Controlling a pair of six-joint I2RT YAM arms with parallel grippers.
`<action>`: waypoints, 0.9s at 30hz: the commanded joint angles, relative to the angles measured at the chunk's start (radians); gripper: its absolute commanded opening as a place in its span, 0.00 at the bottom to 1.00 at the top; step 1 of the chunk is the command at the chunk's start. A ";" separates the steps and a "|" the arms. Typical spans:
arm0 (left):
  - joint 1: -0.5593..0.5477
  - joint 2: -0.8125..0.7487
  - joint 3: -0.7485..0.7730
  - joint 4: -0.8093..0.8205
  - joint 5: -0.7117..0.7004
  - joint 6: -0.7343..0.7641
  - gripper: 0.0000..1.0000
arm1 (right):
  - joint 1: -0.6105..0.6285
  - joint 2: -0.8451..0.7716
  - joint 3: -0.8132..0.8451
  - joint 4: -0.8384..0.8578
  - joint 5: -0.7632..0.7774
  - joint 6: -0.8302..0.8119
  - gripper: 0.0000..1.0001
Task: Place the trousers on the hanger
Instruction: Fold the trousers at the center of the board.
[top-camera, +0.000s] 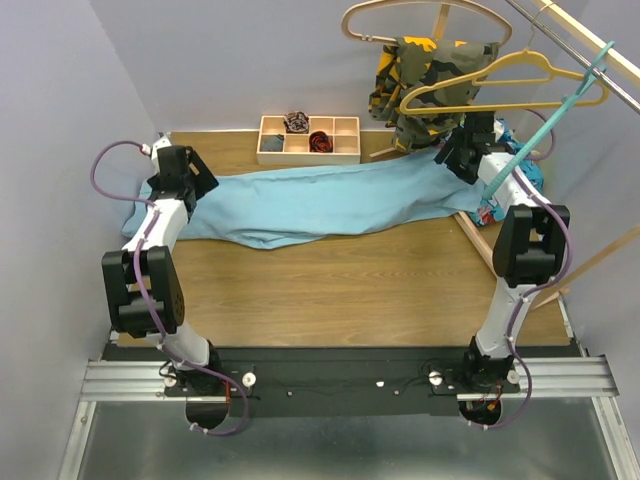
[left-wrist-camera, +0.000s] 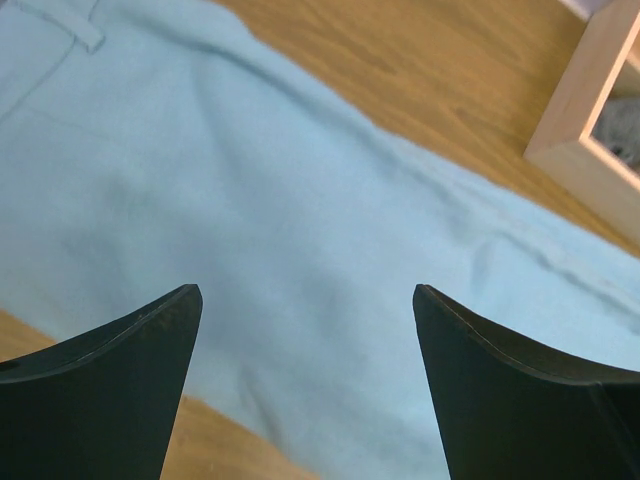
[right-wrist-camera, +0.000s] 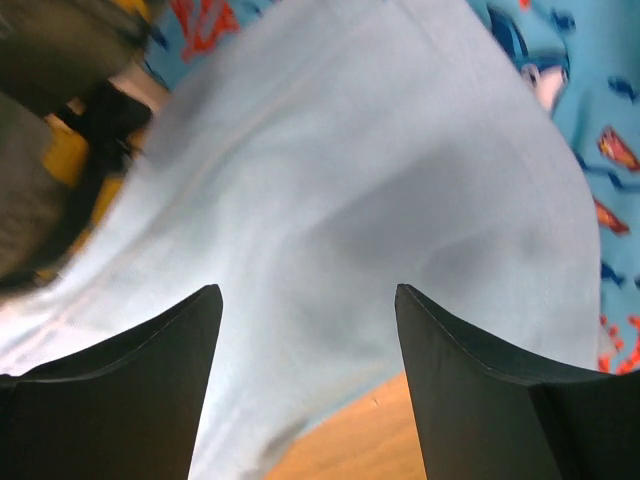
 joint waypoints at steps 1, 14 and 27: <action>0.030 -0.071 -0.133 0.015 0.057 -0.009 0.95 | -0.001 -0.075 -0.108 0.013 -0.029 0.015 0.78; 0.167 -0.143 -0.352 0.119 0.120 -0.038 0.87 | -0.001 -0.276 -0.344 0.025 -0.035 0.047 0.78; 0.187 0.039 -0.313 0.188 0.135 -0.054 0.70 | -0.091 -0.434 -0.493 0.027 -0.069 0.104 0.83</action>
